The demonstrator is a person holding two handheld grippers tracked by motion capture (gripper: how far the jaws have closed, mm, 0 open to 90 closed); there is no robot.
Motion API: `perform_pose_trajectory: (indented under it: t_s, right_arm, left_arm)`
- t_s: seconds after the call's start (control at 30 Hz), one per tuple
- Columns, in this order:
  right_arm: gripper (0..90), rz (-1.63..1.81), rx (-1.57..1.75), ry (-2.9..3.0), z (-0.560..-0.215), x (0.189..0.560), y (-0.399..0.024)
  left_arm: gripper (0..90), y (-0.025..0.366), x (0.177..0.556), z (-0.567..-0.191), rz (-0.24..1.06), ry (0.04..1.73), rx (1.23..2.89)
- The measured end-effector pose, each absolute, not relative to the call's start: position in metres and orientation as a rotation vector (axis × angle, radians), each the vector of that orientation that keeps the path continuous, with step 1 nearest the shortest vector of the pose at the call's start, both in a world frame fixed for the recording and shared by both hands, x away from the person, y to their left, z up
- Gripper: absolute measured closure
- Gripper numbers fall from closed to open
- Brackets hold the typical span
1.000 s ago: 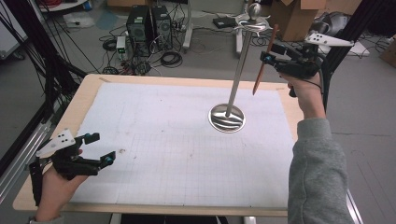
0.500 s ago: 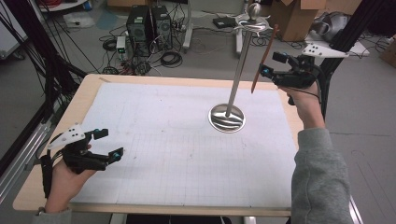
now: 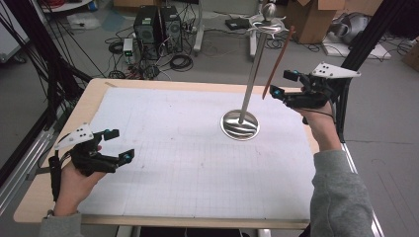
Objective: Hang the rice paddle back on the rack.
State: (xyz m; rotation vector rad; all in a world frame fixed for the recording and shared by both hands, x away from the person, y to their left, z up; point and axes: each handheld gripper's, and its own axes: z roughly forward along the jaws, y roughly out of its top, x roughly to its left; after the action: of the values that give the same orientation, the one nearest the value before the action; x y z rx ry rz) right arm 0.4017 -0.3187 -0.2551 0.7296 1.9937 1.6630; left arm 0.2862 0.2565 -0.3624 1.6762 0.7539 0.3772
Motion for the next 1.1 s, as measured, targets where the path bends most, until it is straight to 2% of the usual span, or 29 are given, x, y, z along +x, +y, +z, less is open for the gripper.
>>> perform_pose_trajectory:
  t_s: [1.1]
  right_arm:
    - [14.3, 1.652, 0.719, 1.954, -0.324, 0.342, -0.300]
  left_arm:
    - [1.8, 0.238, 0.309, -0.363, 0.334, 0.723, 1.681]
